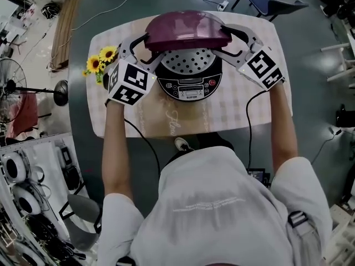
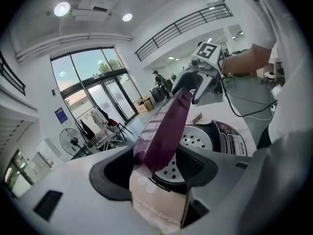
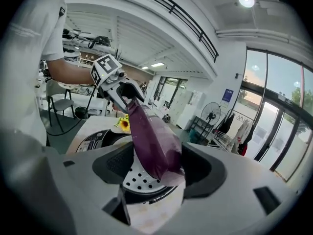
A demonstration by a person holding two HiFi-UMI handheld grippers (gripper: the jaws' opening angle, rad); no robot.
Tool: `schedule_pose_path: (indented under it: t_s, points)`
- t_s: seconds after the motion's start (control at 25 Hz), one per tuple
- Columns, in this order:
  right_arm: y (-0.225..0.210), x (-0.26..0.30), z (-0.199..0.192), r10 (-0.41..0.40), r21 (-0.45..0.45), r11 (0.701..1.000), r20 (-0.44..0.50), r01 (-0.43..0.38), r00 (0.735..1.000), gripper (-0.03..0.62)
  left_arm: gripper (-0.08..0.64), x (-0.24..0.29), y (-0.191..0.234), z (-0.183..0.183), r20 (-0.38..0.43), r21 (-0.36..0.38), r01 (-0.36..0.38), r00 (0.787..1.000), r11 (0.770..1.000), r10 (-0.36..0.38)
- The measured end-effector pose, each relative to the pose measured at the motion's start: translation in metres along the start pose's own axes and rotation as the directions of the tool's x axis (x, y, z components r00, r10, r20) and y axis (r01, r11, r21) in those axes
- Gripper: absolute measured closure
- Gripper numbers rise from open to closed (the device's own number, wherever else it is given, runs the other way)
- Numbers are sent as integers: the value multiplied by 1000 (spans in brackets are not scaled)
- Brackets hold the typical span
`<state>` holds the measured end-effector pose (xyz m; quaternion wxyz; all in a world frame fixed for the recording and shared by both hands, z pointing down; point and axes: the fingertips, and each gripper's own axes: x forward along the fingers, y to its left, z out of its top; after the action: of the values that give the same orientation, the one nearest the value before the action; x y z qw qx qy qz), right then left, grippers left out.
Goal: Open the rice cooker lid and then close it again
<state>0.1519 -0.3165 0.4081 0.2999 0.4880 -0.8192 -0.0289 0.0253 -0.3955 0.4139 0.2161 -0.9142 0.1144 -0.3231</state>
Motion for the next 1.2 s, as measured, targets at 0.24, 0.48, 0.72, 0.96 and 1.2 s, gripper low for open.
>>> schedule_pose_path:
  t_s: [0.24, 0.48, 0.72, 0.96, 1.2]
  points:
    - [27, 0, -19, 37, -10, 999, -53, -37, 998, 281, 260, 1, -31, -20, -73, 64, 24, 997, 998, -19]
    - [45, 4, -37, 28, -56, 998, -111, -34, 993, 281, 258, 6, -51, -35, -142, 108, 53, 989, 993, -37]
    - [63, 9, -56, 44, -92, 994, -177, -61, 983, 276, 258, 10, -69, -51, -192, 86, 89, 979, 992, -71]
    - [81, 13, -81, 100, -93, 987, -253, -127, 962, 267, 258, 17, -88, -66, -215, 40, 135, 969, 990, -124]
    - [88, 17, -84, 156, 14, 988, -238, -157, 959, 258, 290, 17, -92, -72, -187, -90, 174, 964, 981, -188]
